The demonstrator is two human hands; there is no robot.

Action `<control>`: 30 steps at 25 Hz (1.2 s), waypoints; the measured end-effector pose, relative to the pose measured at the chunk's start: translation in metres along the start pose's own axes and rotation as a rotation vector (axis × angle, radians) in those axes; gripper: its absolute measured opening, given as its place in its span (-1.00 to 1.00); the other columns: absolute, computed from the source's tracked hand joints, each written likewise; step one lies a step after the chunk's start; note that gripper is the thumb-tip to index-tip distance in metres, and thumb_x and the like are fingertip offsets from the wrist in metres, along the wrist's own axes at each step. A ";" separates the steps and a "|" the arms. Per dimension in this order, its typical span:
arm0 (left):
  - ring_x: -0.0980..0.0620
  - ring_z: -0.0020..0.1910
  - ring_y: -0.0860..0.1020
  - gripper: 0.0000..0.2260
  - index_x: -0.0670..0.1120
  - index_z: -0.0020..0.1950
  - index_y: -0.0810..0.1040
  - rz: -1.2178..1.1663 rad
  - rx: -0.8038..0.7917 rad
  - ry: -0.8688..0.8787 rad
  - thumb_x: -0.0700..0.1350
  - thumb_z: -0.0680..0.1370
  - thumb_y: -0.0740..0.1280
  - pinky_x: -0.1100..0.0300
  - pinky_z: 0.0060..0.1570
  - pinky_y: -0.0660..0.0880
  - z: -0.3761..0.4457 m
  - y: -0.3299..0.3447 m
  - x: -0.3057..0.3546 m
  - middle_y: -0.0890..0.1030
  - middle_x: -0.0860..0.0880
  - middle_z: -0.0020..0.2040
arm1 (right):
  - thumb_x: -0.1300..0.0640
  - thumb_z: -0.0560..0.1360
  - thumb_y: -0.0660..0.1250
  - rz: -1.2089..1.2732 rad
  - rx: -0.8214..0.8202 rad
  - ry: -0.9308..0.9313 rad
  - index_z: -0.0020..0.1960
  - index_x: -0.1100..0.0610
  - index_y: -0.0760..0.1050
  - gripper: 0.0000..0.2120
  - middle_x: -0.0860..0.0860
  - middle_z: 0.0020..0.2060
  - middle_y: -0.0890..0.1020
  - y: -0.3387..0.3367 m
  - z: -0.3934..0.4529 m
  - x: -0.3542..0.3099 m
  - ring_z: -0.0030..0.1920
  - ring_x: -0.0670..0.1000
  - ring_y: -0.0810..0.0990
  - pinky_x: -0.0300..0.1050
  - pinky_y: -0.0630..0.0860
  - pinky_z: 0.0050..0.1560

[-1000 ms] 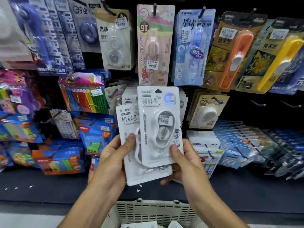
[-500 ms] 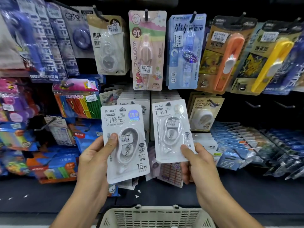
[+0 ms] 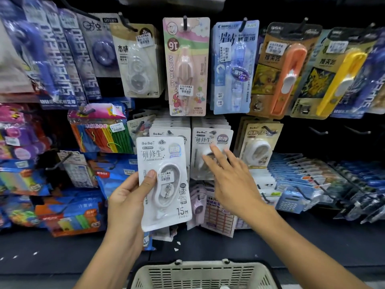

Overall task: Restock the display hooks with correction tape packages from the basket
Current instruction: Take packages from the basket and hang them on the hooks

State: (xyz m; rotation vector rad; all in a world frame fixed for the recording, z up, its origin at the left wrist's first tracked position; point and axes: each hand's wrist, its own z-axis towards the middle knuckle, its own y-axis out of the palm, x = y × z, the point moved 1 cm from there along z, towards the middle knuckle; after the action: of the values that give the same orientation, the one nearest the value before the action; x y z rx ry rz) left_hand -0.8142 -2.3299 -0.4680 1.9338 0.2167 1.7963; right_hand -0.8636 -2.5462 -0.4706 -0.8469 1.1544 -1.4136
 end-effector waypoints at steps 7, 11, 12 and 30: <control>-0.16 0.01 0.72 -0.70 -0.11 0.09 0.71 0.029 -0.003 0.001 -0.06 0.38 0.48 -0.06 0.05 0.64 0.005 0.007 -0.005 0.75 -0.14 0.03 | 0.06 0.68 0.14 0.208 0.034 -0.057 0.63 -0.16 -0.01 -0.41 -0.16 0.63 -0.14 -0.008 0.011 -0.002 0.63 -0.02 -0.07 0.06 0.10 0.58; -0.11 -0.04 0.74 -0.78 -0.08 0.04 0.73 0.031 -0.093 0.027 -0.09 0.42 0.45 0.04 -0.11 0.68 0.008 0.023 -0.012 0.76 -0.13 0.01 | -0.20 0.51 0.39 1.265 0.035 0.110 0.39 -0.12 0.44 -0.51 -0.21 0.27 0.62 -0.012 -0.028 -0.027 0.28 -0.14 0.58 -0.16 0.57 0.19; -0.08 -0.08 0.74 -0.82 -0.05 0.01 0.74 0.030 -0.133 0.044 -0.10 0.44 0.44 0.10 -0.17 0.68 0.008 0.027 -0.012 0.76 -0.12 -0.01 | -0.07 0.47 0.50 1.443 -0.020 0.162 0.32 -0.03 0.50 -0.54 -0.09 0.15 0.70 -0.011 -0.034 -0.032 0.15 -0.06 0.68 -0.19 0.62 0.04; 0.09 0.64 -0.10 -0.33 0.15 0.64 0.07 1.403 -0.270 0.522 0.04 0.61 0.33 -0.06 0.61 -0.01 0.017 0.014 -0.030 -0.19 0.21 0.62 | -0.22 0.47 0.42 1.134 -0.030 0.532 0.27 -0.10 0.45 -0.56 -0.14 0.11 0.64 0.009 -0.014 0.018 0.05 -0.04 0.66 0.07 0.66 0.03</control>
State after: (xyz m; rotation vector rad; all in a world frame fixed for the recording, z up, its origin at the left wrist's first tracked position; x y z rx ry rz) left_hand -0.8047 -2.3586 -0.4884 1.3404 -1.4722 2.8668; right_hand -0.8770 -2.5605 -0.4851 0.2508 1.6597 -0.6400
